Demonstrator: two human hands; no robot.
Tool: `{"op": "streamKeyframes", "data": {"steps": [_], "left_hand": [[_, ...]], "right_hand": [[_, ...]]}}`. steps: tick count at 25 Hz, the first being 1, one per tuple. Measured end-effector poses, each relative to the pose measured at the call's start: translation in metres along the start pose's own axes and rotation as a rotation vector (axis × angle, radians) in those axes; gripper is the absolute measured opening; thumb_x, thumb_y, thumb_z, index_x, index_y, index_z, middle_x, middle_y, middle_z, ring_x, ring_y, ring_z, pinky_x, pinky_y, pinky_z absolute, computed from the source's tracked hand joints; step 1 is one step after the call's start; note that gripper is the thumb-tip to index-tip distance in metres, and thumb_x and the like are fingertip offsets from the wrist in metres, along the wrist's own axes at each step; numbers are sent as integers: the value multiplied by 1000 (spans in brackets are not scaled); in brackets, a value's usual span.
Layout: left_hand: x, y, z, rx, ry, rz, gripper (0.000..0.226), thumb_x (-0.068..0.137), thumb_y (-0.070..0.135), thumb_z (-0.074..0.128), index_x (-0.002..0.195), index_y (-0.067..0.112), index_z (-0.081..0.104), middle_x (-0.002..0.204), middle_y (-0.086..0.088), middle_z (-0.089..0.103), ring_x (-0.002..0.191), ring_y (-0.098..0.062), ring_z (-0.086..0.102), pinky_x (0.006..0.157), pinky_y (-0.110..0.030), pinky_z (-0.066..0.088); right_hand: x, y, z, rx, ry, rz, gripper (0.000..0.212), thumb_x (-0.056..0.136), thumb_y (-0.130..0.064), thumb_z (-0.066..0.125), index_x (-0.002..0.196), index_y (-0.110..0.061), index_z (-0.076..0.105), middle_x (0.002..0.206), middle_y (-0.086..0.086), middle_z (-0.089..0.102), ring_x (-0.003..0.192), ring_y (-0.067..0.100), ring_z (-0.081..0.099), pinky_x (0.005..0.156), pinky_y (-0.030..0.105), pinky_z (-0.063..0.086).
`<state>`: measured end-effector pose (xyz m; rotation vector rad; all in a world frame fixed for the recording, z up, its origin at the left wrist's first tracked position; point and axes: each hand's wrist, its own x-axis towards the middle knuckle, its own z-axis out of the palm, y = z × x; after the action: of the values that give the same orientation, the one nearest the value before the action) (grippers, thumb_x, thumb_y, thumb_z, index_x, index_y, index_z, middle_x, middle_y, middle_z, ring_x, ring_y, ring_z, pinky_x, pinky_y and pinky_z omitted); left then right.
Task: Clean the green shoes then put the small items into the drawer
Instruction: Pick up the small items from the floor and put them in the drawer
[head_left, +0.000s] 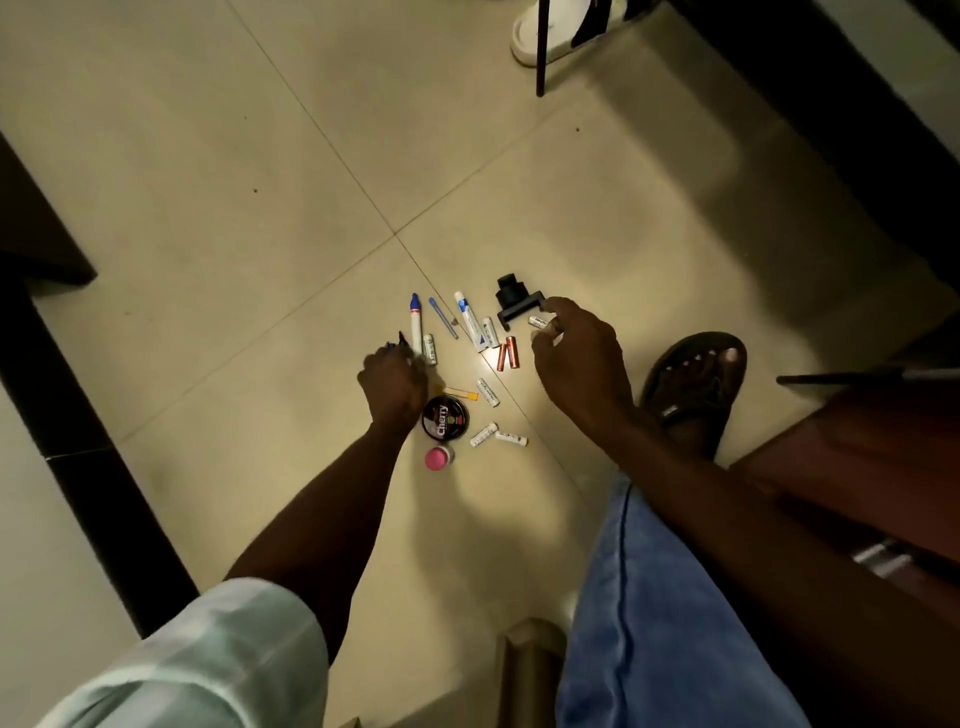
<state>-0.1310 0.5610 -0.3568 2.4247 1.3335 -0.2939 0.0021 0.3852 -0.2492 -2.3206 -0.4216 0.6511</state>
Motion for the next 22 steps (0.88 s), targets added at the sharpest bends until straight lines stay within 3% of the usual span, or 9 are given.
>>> {"op": "streamKeyframes", "data": {"steps": [4, 9, 11, 13, 15, 16, 19, 22], "left_hand": [[48, 10, 19, 84, -8, -99, 42, 93, 42, 53, 110, 4, 62, 113, -20, 56, 112, -39, 45, 91, -43, 35], [69, 22, 22, 27, -59, -287, 45, 91, 42, 56, 115, 4, 62, 125, -18, 47, 121, -37, 38, 100, -46, 30], [64, 33, 9, -88, 39, -336, 39, 89, 38, 58, 108, 5, 67, 120, -16, 52, 117, -34, 42, 97, -44, 33], [39, 50, -9, -460, 75, -347, 29, 84, 32, 67, 91, 5, 73, 99, -10, 63, 96, -19, 57, 83, -34, 44], [-6, 72, -27, -850, -113, -288, 15, 79, 18, 75, 79, 3, 74, 74, -5, 67, 63, -2, 59, 63, -23, 45], [-28, 81, -34, -934, -200, -257, 12, 76, 14, 77, 78, 2, 74, 70, -7, 69, 57, -2, 58, 59, -21, 46], [-70, 96, -37, -960, -270, -179, 14, 74, 15, 80, 78, 3, 75, 73, -12, 72, 59, -9, 60, 58, -21, 47], [-78, 97, -36, -1043, -355, -119, 15, 78, 12, 78, 91, 5, 74, 79, -9, 72, 64, -4, 62, 59, -18, 47]], "right_hand": [[-3, 4, 15, -51, -95, -72, 37, 94, -12, 51, 130, -11, 57, 120, 10, 65, 108, 26, 61, 92, 35, 48], [-6, 9, 23, -86, -149, -82, 33, 93, -14, 53, 124, -10, 60, 112, 8, 66, 103, 24, 62, 88, 35, 50], [-5, 7, 20, -59, -124, -50, 28, 94, -14, 56, 120, -7, 62, 109, 9, 65, 102, 23, 60, 86, 30, 45], [3, 9, 18, 98, -121, 120, 26, 96, -21, 56, 113, -3, 64, 105, 7, 63, 99, 21, 57, 85, 29, 41], [10, 9, 16, 449, -234, 431, 38, 98, -36, 53, 102, -1, 65, 99, 5, 65, 93, 20, 57, 84, 33, 42], [11, 11, 16, 585, -294, 549, 40, 97, -42, 51, 96, -5, 67, 98, 4, 67, 92, 18, 58, 85, 35, 43], [4, 13, 17, 682, -428, 585, 19, 93, -31, 59, 95, -16, 71, 101, 4, 71, 98, 18, 64, 86, 31, 47], [4, 14, 14, 720, -250, 582, 11, 88, -15, 66, 95, -12, 73, 96, 9, 73, 92, 21, 66, 88, 33, 52]]}}
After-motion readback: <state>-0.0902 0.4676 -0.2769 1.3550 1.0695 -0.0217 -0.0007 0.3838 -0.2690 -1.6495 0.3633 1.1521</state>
